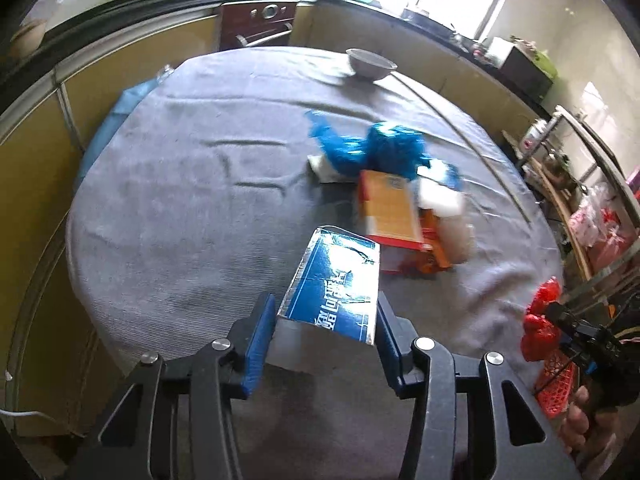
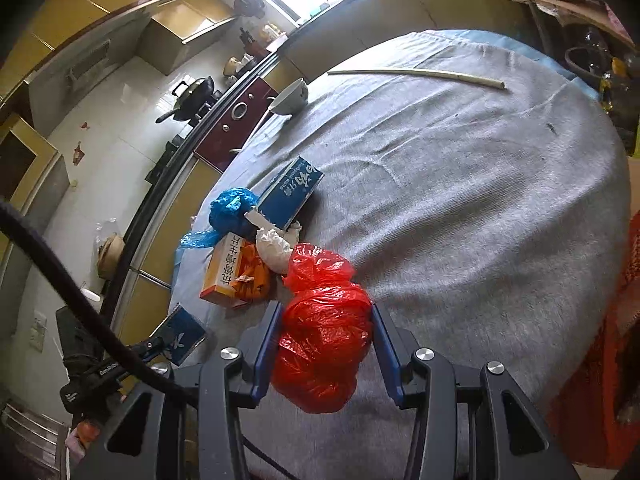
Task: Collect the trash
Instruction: 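Carry the box and red bag to the red basket and release both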
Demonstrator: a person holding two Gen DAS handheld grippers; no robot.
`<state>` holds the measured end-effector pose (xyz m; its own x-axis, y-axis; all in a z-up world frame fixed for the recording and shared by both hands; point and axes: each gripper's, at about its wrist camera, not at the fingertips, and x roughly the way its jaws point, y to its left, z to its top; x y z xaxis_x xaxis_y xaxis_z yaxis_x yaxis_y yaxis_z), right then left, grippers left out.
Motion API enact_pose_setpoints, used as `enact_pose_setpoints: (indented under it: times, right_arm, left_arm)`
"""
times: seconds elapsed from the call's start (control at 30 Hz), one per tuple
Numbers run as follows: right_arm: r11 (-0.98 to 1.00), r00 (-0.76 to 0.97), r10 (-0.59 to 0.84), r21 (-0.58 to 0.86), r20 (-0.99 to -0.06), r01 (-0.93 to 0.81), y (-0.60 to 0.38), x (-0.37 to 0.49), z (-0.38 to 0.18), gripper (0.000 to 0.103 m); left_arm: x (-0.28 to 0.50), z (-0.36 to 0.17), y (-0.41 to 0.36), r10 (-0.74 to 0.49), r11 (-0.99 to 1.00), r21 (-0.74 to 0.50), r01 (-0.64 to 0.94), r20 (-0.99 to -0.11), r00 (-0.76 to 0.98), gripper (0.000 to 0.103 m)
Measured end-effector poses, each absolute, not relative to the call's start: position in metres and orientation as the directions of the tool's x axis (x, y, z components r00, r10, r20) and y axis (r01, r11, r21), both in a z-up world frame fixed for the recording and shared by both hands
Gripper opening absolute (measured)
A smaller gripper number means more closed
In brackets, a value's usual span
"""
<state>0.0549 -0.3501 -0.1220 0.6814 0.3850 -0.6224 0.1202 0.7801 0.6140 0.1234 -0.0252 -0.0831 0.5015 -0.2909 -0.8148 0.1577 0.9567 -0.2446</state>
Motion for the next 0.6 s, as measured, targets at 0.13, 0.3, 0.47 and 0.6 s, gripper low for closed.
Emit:
enact_pose_setpoints:
  times: [0.13,0.3,0.47,0.6]
  right_arm:
    - [0.779,0.702,0.377,0.617,-0.604,0.113,-0.357,0.043,-0.116,0.047]
    - [0.772,0.728,0.362,0.624,-0.583,0.116,-0.369,0.027,-0.11,0.047]
    - [0.759,0.751,0.343,0.637,-0.564,0.132,-0.386,0.012,-0.108,0.047]
    - [0.747,0.77,0.33,0.65,-0.547,0.141,-0.398,0.0,-0.106,0.047]
  left_arm:
    - [0.113,-0.073,-0.041,-0.318,0.947,-0.245,0.206,-0.799,0.511,0.05]
    - [0.098,-0.063,-0.064,-0.346,0.934,-0.236,0.27,-0.787,0.51,0.05]
    - [0.084,-0.057,-0.09,-0.374,0.914,-0.223,0.338,-0.785,0.494,0.05]
    - [0.073,-0.054,-0.112,-0.392,0.897,-0.209,0.389,-0.783,0.483,0.05]
